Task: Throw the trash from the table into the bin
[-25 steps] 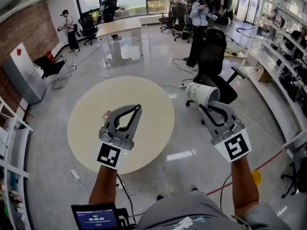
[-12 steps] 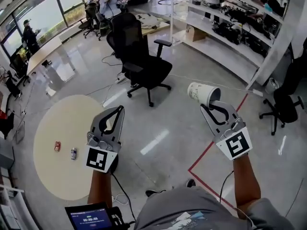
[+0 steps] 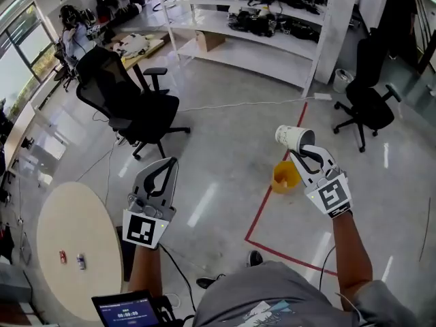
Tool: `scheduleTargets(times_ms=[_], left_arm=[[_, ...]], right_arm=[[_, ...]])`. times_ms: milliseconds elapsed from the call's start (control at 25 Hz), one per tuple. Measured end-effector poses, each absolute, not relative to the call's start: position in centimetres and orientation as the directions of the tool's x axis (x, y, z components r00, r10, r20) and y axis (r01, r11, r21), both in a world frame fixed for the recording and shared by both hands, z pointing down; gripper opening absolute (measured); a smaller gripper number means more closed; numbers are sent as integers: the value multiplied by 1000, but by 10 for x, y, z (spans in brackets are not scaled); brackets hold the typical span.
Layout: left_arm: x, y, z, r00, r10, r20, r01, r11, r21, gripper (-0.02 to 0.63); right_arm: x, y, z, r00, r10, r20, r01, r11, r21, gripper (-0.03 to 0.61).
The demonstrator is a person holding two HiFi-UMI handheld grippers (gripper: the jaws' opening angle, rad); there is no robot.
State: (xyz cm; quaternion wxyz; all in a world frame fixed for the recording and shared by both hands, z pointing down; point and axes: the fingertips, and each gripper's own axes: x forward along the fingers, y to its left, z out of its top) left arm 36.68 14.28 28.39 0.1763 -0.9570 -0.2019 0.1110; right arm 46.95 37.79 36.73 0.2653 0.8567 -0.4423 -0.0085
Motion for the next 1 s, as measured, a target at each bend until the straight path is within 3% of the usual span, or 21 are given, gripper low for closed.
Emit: scheduleTargets(times_ms=[400,1000], left_arm=[[455,231,328,857,513,-51,462,-808,-365,43],[450,235,332,898,440,8,409,-828,-384,43]], right_arm=[[581,493,477,669,-640,378,-742,-542,395,31],[691,547,581,600,-543,587,-786,-534,310,32]])
